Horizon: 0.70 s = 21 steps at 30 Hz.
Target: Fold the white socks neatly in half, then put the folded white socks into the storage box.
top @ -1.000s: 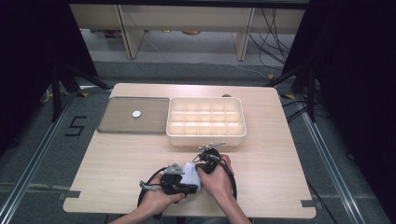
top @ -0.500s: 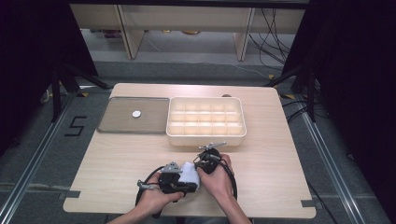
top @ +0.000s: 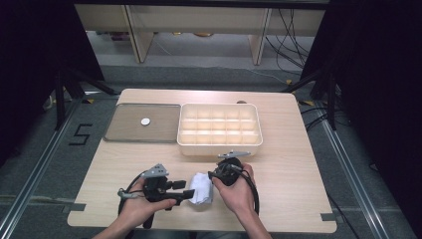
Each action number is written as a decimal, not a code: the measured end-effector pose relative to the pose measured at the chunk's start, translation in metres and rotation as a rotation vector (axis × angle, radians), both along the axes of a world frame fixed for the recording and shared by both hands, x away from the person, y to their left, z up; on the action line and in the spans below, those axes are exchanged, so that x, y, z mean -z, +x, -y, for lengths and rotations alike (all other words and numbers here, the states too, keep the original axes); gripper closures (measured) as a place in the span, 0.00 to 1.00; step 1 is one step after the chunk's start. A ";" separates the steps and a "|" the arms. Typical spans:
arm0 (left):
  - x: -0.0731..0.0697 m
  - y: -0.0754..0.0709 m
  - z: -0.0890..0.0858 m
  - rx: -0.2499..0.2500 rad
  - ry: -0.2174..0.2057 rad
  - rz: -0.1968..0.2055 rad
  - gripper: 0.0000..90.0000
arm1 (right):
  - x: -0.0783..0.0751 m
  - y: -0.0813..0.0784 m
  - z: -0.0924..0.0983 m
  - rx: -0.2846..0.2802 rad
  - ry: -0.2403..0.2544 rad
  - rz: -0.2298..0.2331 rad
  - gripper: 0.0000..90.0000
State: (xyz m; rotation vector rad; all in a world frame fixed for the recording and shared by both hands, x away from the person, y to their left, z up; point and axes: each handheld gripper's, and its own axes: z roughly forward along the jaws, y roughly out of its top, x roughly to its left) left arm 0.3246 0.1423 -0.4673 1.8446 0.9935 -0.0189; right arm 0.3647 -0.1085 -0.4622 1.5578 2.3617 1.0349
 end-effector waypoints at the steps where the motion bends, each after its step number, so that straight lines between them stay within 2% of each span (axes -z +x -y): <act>1: 0.001 0.002 -0.004 -0.016 0.009 -0.008 0.48 | 0.000 -0.001 0.002 0.000 -0.008 0.015 0.73; 4: 0.006 0.010 -0.015 -0.048 0.014 -0.029 0.47 | -0.001 -0.006 0.003 0.019 0.008 -0.028 0.72; 7: 0.010 0.015 -0.019 -0.070 0.007 -0.065 0.46 | 0.003 -0.007 0.006 0.000 0.022 -0.004 0.72; 8: 0.011 0.017 -0.020 -0.074 0.006 -0.071 0.46 | 0.001 -0.009 0.005 0.023 0.014 -0.040 0.72; 9: 0.012 0.017 -0.019 -0.077 0.003 -0.082 0.46 | 0.002 -0.009 0.006 0.017 0.016 -0.012 0.71; 10: 0.013 0.017 -0.019 -0.073 -0.002 -0.085 0.46 | 0.002 -0.010 0.006 0.004 0.022 -0.011 0.71; 12: 0.014 0.018 -0.018 -0.071 -0.009 -0.101 0.46 | 0.001 -0.012 0.004 0.015 0.022 -0.056 0.71; 13: 0.015 0.018 -0.018 -0.068 -0.008 -0.101 0.46 | 0.001 -0.012 0.003 0.019 0.019 -0.049 0.71; 14: 0.016 0.019 -0.017 -0.067 -0.007 -0.106 0.46 | 0.001 -0.012 0.004 0.002 0.011 -0.064 0.71; 16: 0.018 0.020 -0.017 -0.071 -0.011 -0.111 0.46 | 0.002 -0.013 0.002 0.014 0.011 -0.057 0.71; 18: 0.019 0.021 -0.017 -0.077 -0.012 -0.116 0.46 | 0.004 -0.013 0.002 0.007 0.016 -0.072 0.71; 19: 0.020 0.022 -0.016 -0.080 -0.016 -0.118 0.46 | 0.005 -0.014 0.002 -0.002 0.003 -0.092 0.72; 20: 0.021 0.022 -0.016 -0.082 -0.018 -0.121 0.46 | 0.006 -0.015 0.001 0.008 0.016 -0.087 0.72; 21: 0.022 0.023 -0.016 -0.085 -0.019 -0.123 0.46 | 0.008 -0.014 0.001 -0.008 0.005 -0.094 0.73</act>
